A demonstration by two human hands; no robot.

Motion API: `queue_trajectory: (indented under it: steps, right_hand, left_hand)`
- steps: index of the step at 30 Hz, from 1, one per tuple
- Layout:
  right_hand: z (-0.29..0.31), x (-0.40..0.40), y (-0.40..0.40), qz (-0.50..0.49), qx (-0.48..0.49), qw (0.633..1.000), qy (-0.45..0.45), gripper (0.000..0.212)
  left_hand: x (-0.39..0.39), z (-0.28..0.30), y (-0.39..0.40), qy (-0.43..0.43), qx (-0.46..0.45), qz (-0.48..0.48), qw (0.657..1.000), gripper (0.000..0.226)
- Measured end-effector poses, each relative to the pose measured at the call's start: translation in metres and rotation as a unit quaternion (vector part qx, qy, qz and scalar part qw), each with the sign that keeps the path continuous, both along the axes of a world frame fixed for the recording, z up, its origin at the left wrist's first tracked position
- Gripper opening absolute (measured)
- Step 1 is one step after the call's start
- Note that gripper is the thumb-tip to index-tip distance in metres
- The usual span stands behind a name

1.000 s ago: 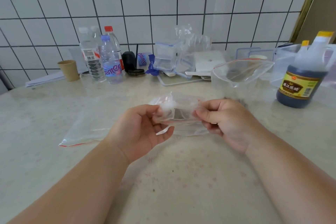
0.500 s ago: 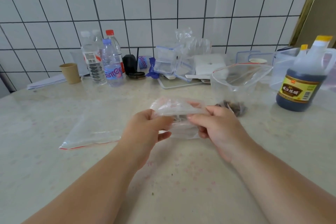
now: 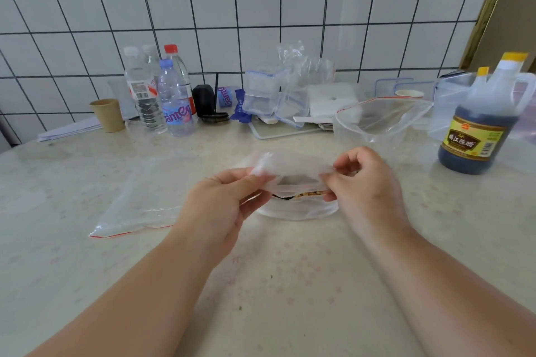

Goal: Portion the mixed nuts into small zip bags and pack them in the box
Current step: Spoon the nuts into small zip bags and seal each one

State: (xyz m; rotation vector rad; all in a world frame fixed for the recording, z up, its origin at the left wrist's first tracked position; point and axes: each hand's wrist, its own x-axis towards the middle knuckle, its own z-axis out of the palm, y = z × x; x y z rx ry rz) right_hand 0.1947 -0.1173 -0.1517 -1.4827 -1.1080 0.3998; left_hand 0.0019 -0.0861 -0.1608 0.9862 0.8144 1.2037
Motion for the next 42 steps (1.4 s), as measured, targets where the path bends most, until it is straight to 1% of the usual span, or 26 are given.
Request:
queue_trajectory:
  steps: [2,4,6,7,9,11,12,14,16,17,19,20,22,23,24,25,26,27,29,30,32,33,35,37,40,42]
  right_hand:
    - [0.0,0.0,0.0,0.015,0.007,1.0,0.007,0.021]
    - [0.0,-0.001,0.001,0.035,0.004,0.999,0.021,0.019]
    - [0.002,-0.001,0.001,0.069,-0.028,0.996,0.048,0.015]
    - [0.003,0.0,0.001,0.103,-0.042,0.99,0.085,0.014]
    - [0.007,0.004,0.001,0.195,-0.054,0.96,0.196,0.017]
    - [0.009,0.008,0.0,0.285,-0.061,0.907,0.305,0.009]
    - [0.01,0.01,-0.001,0.322,-0.063,0.879,0.346,0.009]
    - [0.01,0.012,-0.001,0.378,-0.074,0.835,0.392,0.025]
    - [0.009,0.01,-0.001,0.397,-0.085,0.821,0.403,0.034]
    - [0.007,0.008,0.0,0.397,-0.083,0.825,0.394,0.038]
    - [0.004,0.003,0.001,0.377,-0.068,0.856,0.346,0.045]
    - [0.002,0.0,0.001,0.357,-0.055,0.875,0.322,0.044]
    - [-0.001,-0.007,0.0,0.3,-0.045,0.915,0.265,0.031]
    - [-0.003,-0.009,-0.002,0.257,-0.046,0.942,0.21,0.024]
    - [-0.004,-0.012,-0.003,0.211,-0.049,0.967,0.136,0.024]
    - [-0.006,-0.014,-0.004,0.174,-0.046,0.982,0.063,0.03]
    - [-0.008,-0.015,-0.005,0.146,-0.036,0.989,0.009,0.035]
    - [-0.008,-0.016,-0.005,0.119,-0.019,0.992,-0.027,0.035]
    - [-0.008,-0.015,-0.005,0.072,0.018,0.994,-0.075,0.026]
    - [-0.008,-0.014,-0.004,0.055,0.027,0.994,-0.089,0.022]
    - [-0.006,-0.01,-0.002,0.036,0.019,0.995,-0.09,0.014]
    - [-0.006,-0.008,0.0,0.024,0.008,0.996,-0.08,0.015]
    - [-0.005,-0.002,0.002,0.009,-0.008,0.999,-0.047,0.021]
    - [-0.004,0.002,0.003,0.019,-0.01,1.0,-0.001,0.022]
    - [0.0,0.006,0.003,0.082,-0.013,0.992,0.092,0.016]
    - [0.004,0.009,0.002,0.144,-0.026,0.975,0.169,0.011]
  left_hand:
    - [-0.002,0.001,-0.001,-0.086,-0.032,-0.075,0.993,0.01]
    - [-0.004,0.0,-0.002,-0.15,-0.068,-0.113,0.98,0.012]
    - [-0.005,0.001,-0.002,-0.179,-0.098,-0.129,0.97,0.013]
    - [-0.006,0.002,-0.002,-0.179,-0.108,-0.135,0.969,0.012]
    - [-0.009,0.004,0.0,-0.177,-0.121,-0.141,0.967,0.01]
    - [-0.012,0.005,0.003,-0.176,-0.13,-0.139,0.966,0.014]
    - [-0.014,0.006,0.005,-0.18,-0.137,-0.139,0.964,0.017]
    - [-0.016,0.006,0.005,-0.193,-0.144,-0.148,0.959,0.019]
    - [-0.015,0.009,0.001,-0.185,-0.127,-0.165,0.96,0.011]
    - [-0.014,0.009,-0.001,-0.164,-0.109,-0.167,0.966,0.014]
    - [-0.012,0.005,-0.001,-0.076,-0.06,-0.138,0.986,0.019]
    - [-0.01,0.002,-0.001,-0.033,-0.041,-0.104,0.993,0.017]
    - [-0.004,-0.002,-0.003,0.04,-0.014,-0.021,0.999,0.016]
    - [-0.001,-0.005,-0.002,0.091,-0.001,0.026,0.996,0.018]
    - [0.0,-0.008,0.0,0.143,0.013,0.073,0.987,0.015]
    - [0.001,-0.011,0.001,0.184,0.023,0.112,0.976,0.013]
    - [0.001,-0.014,0.004,0.209,0.028,0.14,0.967,0.013]
    - [0.0,-0.016,0.007,0.22,0.027,0.16,0.962,0.012]
    - [-0.003,-0.016,0.011,0.204,0.013,0.172,0.964,0.012]
    - [-0.004,-0.015,0.011,0.168,-0.003,0.162,0.972,0.011]
    - [-0.004,-0.01,0.01,0.065,-0.035,0.111,0.991,0.013]
    - [-0.004,-0.008,0.008,0.018,-0.041,0.076,0.996,0.013]
    - [-0.003,-0.003,0.005,-0.052,-0.047,0.005,0.998,0.005]
    - [-0.004,0.0,0.002,-0.095,-0.053,-0.062,0.992,0.008]
    - [-0.009,0.003,-0.003,-0.089,-0.048,-0.147,0.984,0.015]
    - [-0.012,0.006,-0.003,-0.081,-0.054,-0.165,0.982,0.018]
